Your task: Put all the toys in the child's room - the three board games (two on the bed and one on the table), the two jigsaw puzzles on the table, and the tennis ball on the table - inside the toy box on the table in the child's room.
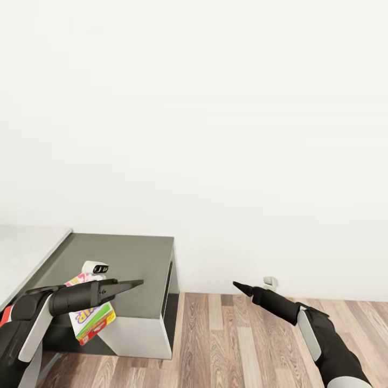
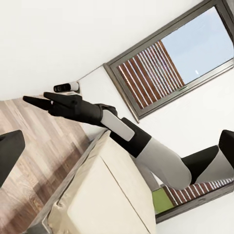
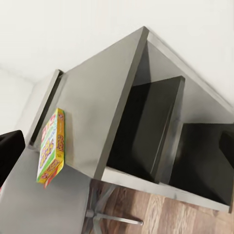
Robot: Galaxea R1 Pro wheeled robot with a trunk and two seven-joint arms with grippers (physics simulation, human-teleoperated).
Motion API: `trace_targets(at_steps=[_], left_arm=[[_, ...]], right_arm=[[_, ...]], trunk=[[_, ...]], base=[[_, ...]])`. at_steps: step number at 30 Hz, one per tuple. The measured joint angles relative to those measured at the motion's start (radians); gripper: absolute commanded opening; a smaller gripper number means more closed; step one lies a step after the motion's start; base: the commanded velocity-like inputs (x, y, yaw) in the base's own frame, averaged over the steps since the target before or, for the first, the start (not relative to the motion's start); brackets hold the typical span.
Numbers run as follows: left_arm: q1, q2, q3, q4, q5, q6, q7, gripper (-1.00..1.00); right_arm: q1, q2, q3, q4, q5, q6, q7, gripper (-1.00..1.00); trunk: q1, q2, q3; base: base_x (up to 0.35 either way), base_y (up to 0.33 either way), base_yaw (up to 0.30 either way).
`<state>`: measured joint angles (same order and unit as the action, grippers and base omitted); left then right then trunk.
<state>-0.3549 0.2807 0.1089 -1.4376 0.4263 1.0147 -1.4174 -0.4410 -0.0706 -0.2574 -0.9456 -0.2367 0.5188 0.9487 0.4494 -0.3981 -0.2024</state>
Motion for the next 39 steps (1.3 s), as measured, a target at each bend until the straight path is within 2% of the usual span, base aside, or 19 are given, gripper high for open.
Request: trace_targets(at_steps=[15,21,39], left_arm=[[-0.004,0.003,0.004,0.004,-0.006,-0.002,0.011,1.00],[-0.006,0.005,0.005,0.005,-0.013,-0.003,0.016,1.00],[-0.006,0.011,0.020,0.004,-0.013,-0.004,0.016,1.00]], right_arm=[[0.001,-0.001,0.002,-0.004,0.002,-0.012,0.008,1.00],[0.002,-0.001,0.005,0.002,0.002,-0.047,0.007,1.00],[0.002,-0.003,0.005,0.000,0.002,-0.114,0.010,1.00]], trunk=[[0.000,0.000,0.025],[0.000,0.000,0.034],[0.000,0.000,0.036]], base=[[0.000,0.000,0.000],[0.000,0.000,0.022],[0.000,0.000,0.002]])
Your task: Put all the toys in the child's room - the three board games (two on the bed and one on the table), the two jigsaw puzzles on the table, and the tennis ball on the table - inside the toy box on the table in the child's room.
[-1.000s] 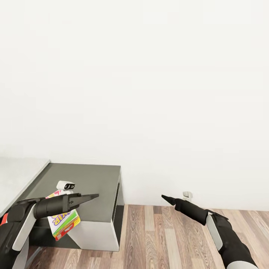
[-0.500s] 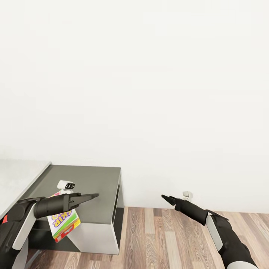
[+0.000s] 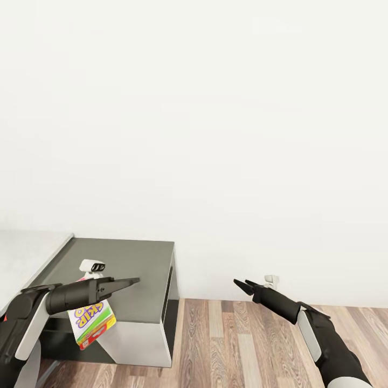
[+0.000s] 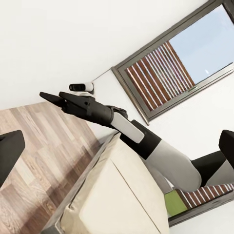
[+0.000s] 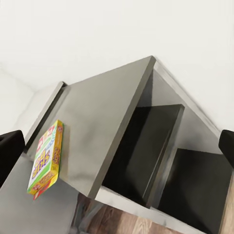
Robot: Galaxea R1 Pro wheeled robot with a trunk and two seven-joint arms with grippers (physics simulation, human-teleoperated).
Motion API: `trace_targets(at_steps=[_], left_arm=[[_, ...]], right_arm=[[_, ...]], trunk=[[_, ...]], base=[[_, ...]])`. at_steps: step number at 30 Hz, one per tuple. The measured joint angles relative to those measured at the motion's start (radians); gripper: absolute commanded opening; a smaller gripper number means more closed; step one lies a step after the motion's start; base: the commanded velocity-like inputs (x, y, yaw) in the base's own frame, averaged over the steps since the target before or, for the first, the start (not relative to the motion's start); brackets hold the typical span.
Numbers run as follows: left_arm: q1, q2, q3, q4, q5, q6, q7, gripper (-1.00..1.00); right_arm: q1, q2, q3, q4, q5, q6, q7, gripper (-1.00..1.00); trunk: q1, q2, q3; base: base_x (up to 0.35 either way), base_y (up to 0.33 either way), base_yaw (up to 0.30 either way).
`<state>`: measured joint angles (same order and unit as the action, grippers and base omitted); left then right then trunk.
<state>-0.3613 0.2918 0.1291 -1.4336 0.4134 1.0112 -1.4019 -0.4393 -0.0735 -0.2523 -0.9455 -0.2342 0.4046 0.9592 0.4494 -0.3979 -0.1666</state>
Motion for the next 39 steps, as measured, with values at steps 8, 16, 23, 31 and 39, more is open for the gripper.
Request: trace_targets(at_steps=[8,16,23,31,39], left_arm=[[0.001,0.001,0.002,0.000,0.000,0.000,-0.001,1.00],[0.002,-0.001,-0.001,0.000,0.000,0.001,0.000,1.00],[0.004,-0.004,-0.006,-0.001,0.000,0.006,0.000,1.00],[0.003,0.006,0.002,0.000,-0.001,0.018,0.000,1.00],[0.004,0.008,0.002,0.000,0.000,0.017,-0.001,1.00]], right_arm=[[0.000,0.003,0.001,0.001,0.000,-0.003,0.007,1.00],[-0.001,0.062,0.006,0.013,0.010,-0.007,-0.003,1.00],[-0.002,0.168,0.013,0.033,0.000,0.025,-0.106,1.00],[-0.018,0.233,0.011,0.019,-0.035,0.259,-0.122,1.00],[-0.023,0.224,-0.021,0.021,-0.165,0.402,-0.140,1.00]], trunk=[[0.000,0.000,0.000],[0.000,0.000,0.000],[0.000,0.000,0.004],[0.000,0.000,0.016],[0.000,0.000,0.029]], base=[[0.000,0.000,0.000],[0.000,0.000,0.000],[0.000,0.000,0.037],[0.000,0.000,0.107],[0.000,0.000,0.135]])
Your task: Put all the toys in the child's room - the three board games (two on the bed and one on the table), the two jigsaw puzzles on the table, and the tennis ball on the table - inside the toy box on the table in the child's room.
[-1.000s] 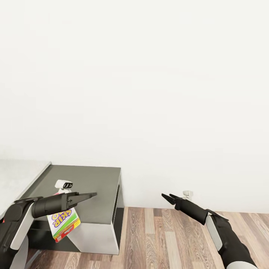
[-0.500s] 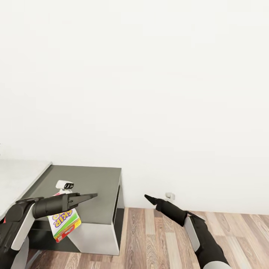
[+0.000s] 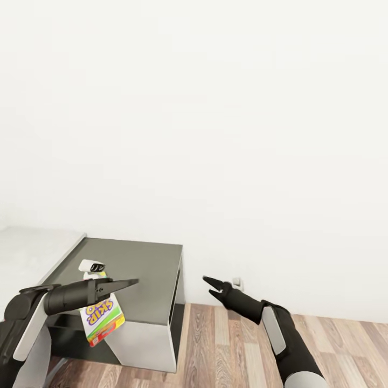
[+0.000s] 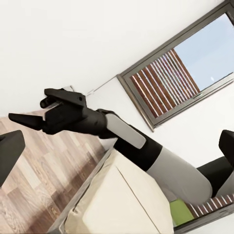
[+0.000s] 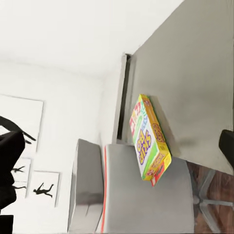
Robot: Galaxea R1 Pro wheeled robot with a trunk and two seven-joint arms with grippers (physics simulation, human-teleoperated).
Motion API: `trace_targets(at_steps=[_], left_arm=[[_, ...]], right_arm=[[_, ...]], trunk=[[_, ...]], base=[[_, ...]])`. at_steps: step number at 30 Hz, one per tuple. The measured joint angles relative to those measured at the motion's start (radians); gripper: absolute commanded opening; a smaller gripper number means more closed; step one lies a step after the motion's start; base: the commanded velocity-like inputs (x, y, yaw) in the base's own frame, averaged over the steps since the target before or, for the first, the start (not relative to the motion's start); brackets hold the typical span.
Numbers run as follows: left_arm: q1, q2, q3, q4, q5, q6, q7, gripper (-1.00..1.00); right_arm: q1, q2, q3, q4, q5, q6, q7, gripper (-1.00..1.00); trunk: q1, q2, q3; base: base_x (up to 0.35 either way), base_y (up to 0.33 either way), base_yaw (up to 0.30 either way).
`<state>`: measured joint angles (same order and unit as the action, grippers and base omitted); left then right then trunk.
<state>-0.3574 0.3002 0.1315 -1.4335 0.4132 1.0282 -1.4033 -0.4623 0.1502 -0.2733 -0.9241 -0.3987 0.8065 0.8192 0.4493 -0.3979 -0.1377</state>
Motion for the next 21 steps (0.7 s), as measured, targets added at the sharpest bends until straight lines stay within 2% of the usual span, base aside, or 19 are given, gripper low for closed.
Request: trace_targets(at_steps=[4,11,15,21], left_arm=[[0.002,0.000,0.001,0.001,0.000,-0.002,0.001,1.00],[0.004,-0.001,0.001,0.001,0.001,-0.002,0.000,1.00],[0.004,-0.001,0.001,0.001,0.000,-0.002,0.001,1.00],[0.004,-0.002,0.001,0.001,0.000,-0.004,0.001,1.00]], right_arm=[[-0.001,-0.004,-0.014,0.004,-0.042,0.046,-0.038,1.00],[-0.001,-0.006,-0.083,0.010,-0.053,0.075,-0.079,1.00],[-0.001,-0.006,-0.090,0.010,-0.054,0.081,-0.082,1.00],[-0.003,-0.006,-0.092,0.010,-0.049,0.081,-0.082,1.00]], trunk=[[0.000,0.000,0.006],[0.000,0.000,0.017],[0.000,0.000,0.020],[0.023,-0.042,0.002]], base=[[0.000,0.000,0.143],[0.000,0.000,0.154],[0.000,0.000,0.076],[0.000,0.000,0.013]])
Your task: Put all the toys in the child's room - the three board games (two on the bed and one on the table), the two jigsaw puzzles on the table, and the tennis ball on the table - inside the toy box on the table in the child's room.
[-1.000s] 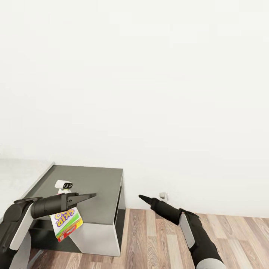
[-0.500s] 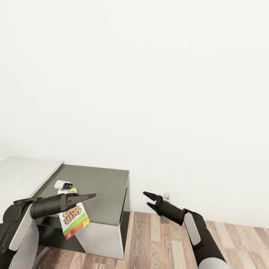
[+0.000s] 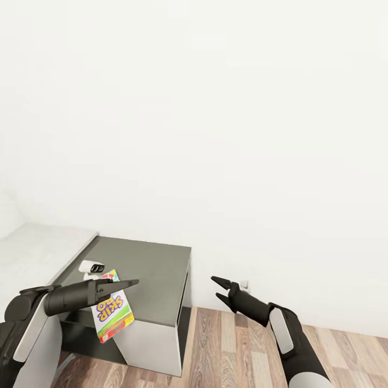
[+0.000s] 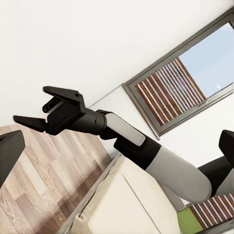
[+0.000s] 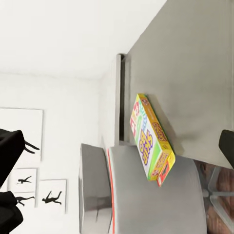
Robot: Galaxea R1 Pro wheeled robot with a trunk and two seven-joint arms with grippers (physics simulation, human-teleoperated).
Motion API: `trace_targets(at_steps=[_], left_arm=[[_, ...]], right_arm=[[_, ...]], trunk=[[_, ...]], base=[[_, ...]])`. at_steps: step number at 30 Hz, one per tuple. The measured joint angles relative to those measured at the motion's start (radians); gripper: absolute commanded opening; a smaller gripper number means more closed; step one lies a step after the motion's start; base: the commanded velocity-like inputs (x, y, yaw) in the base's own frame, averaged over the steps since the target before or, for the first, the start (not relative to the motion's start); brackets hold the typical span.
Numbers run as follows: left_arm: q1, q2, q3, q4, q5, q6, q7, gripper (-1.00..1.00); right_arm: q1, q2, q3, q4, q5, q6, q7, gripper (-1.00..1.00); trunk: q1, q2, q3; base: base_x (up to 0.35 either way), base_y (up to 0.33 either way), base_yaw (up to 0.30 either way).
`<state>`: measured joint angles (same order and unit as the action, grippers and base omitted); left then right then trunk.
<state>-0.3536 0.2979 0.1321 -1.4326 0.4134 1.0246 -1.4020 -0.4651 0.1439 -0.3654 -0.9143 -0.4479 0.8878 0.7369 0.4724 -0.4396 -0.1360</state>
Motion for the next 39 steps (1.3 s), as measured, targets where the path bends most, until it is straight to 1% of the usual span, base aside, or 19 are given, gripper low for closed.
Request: trace_targets(at_steps=[4,7,15,21,22,23,25,27,32,39], left_arm=[[0.000,-0.001,0.000,0.000,0.000,-0.002,0.000,1.00],[0.000,-0.001,0.000,0.000,0.000,-0.002,0.000,1.00],[0.000,-0.002,-0.001,0.000,0.000,-0.003,0.000,1.00],[-0.001,0.000,0.003,0.000,0.002,0.005,-0.001,1.00],[-0.001,0.000,0.010,0.000,0.003,0.005,-0.001,1.00],[-0.001,-0.001,0.026,0.000,0.004,0.005,-0.001,1.00],[0.000,-0.001,0.043,0.000,0.004,0.005,-0.001,1.00],[0.000,-0.001,0.050,0.000,0.004,0.006,-0.001,1.00],[-0.001,-0.004,0.056,0.000,0.002,0.006,-0.001,1.00],[-0.001,-0.004,0.058,0.000,0.005,0.004,-0.004,1.00]], right_arm=[[-0.001,0.000,0.001,0.000,0.006,0.000,0.000,1.00],[-0.002,-0.002,0.000,0.000,0.001,-0.001,0.001,1.00],[-0.002,-0.016,-0.003,-0.001,-0.005,-0.007,0.006,1.00],[-0.001,-0.039,-0.030,-0.001,-0.031,0.001,0.009,1.00],[0.000,-0.042,-0.033,-0.001,-0.034,0.002,0.009,1.00],[0.000,-0.043,-0.036,-0.001,-0.036,0.003,0.010,1.00],[0.000,-0.045,-0.038,-0.001,-0.038,0.001,0.011,1.00],[0.000,-0.045,-0.038,-0.001,-0.039,0.001,0.011,1.00],[0.000,-0.045,-0.037,-0.001,-0.038,-0.002,0.010,1.00],[0.000,-0.044,-0.034,-0.001,-0.037,-0.003,0.005,1.00]], trunk=[[0.015,-0.028,-0.013],[0.027,-0.049,-0.022],[0.058,-0.105,-0.047],[0.058,-0.106,-0.047],[0.058,-0.106,-0.047],[0.061,-0.112,-0.050],[0.069,-0.126,-0.057],[0.077,-0.141,-0.063],[0.077,-0.141,-0.062],[0.077,-0.141,-0.056]], base=[[0.000,0.000,0.001],[0.000,0.000,0.000],[0.000,0.000,0.000],[0.000,0.000,0.000],[0.000,0.000,0.000],[0.000,0.000,0.000],[0.000,0.000,0.000],[0.000,0.000,0.000],[0.000,0.000,0.038],[-0.020,0.000,0.184]])
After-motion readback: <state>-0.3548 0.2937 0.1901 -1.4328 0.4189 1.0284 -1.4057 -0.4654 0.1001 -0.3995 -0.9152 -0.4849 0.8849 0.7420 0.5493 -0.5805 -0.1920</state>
